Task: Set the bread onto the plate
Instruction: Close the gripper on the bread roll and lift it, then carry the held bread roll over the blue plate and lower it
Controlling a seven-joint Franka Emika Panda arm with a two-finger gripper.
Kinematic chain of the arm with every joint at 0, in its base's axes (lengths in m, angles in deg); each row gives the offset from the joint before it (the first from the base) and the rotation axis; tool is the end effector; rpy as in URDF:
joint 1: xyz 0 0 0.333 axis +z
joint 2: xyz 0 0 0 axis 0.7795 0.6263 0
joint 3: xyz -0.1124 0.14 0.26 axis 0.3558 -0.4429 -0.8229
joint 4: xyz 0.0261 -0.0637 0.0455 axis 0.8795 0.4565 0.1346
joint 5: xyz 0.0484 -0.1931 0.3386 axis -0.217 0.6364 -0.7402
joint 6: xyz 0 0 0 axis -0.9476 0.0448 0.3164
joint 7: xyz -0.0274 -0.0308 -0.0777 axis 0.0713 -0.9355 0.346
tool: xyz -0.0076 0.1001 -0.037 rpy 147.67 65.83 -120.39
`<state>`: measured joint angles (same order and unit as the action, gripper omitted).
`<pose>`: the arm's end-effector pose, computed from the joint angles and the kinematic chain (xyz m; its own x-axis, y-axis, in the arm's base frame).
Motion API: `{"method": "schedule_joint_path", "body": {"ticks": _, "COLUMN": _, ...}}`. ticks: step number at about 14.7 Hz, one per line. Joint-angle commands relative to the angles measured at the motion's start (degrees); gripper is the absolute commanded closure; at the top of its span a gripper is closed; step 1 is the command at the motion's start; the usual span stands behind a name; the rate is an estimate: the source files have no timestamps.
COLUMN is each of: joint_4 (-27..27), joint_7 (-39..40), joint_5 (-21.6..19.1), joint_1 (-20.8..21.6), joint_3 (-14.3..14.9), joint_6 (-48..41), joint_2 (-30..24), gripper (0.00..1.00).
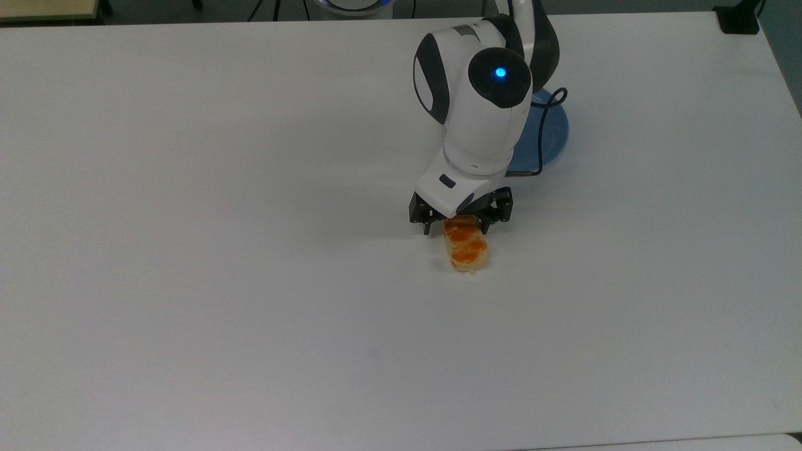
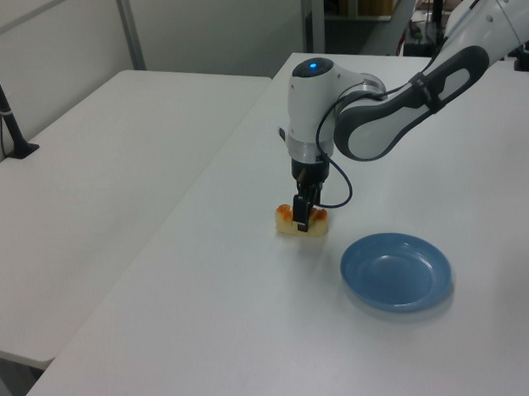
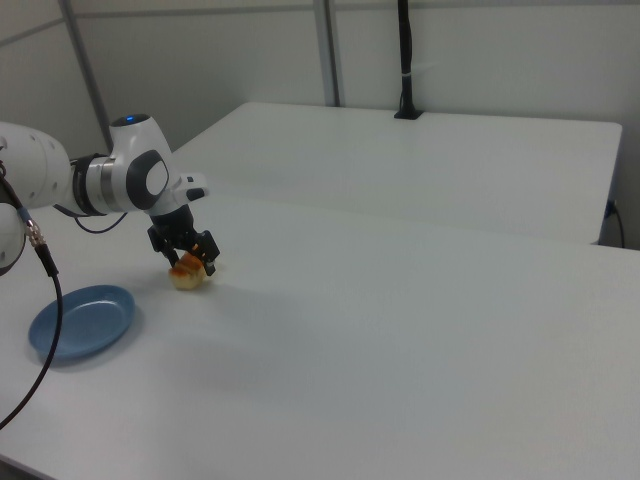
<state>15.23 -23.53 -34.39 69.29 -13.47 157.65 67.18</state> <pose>0.6688 0.2128 0.3132 0.9933 0.0650 0.0952 0.0602 -0.9968 0.0524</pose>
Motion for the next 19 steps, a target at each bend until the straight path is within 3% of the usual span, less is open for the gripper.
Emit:
{"method": "schedule_joint_path", "body": {"ticks": 1, "joint_4": -0.75, "joint_7": -2.01, "joint_5": 0.66, "joint_1": 0.82, "joint_3": 0.47, "joint_6": 0.38, "joint_2": -0.13, "gripper": 0.00}}
{"method": "schedule_joint_path", "body": {"ticks": 2, "joint_4": -0.75, "joint_7": -2.01, "joint_5": 0.75, "joint_1": 0.91, "joint_3": 0.47, "joint_6": 0.38, "joint_2": -0.13, "gripper": 0.11}}
{"method": "schedule_joint_path", "body": {"ticks": 5, "joint_4": -0.67, "joint_7": -2.10, "joint_5": 0.49, "joint_1": 1.00, "joint_3": 0.47, "joint_6": 0.47, "joint_2": -0.13, "gripper": 0.65}}
{"method": "schedule_joint_path", "body": {"ticks": 7, "joint_4": -0.67, "joint_7": -2.10, "joint_5": 0.22, "joint_1": 1.00, "joint_3": 0.47, "joint_6": 0.47, "joint_2": -0.13, "gripper": 0.81}}
{"method": "schedule_joint_path", "body": {"ticks": 11, "joint_4": 0.38, "joint_7": -1.84, "joint_5": 0.13, "joint_1": 0.91, "joint_3": 0.47, "joint_6": -0.67, "joint_2": -4.41, "gripper": 0.81}}
{"method": "schedule_joint_path", "body": {"ticks": 15, "joint_4": 10.73, "joint_7": -1.13, "joint_5": 0.75, "joint_1": 1.53, "joint_3": -0.06, "joint_6": -8.40, "joint_2": -16.27, "gripper": 0.81}}
{"method": "schedule_joint_path", "body": {"ticks": 19, "joint_4": 20.93, "joint_7": -1.66, "joint_5": 1.01, "joint_1": 1.62, "joint_3": -6.11, "joint_6": -8.41, "joint_2": -23.85, "gripper": 0.81}}
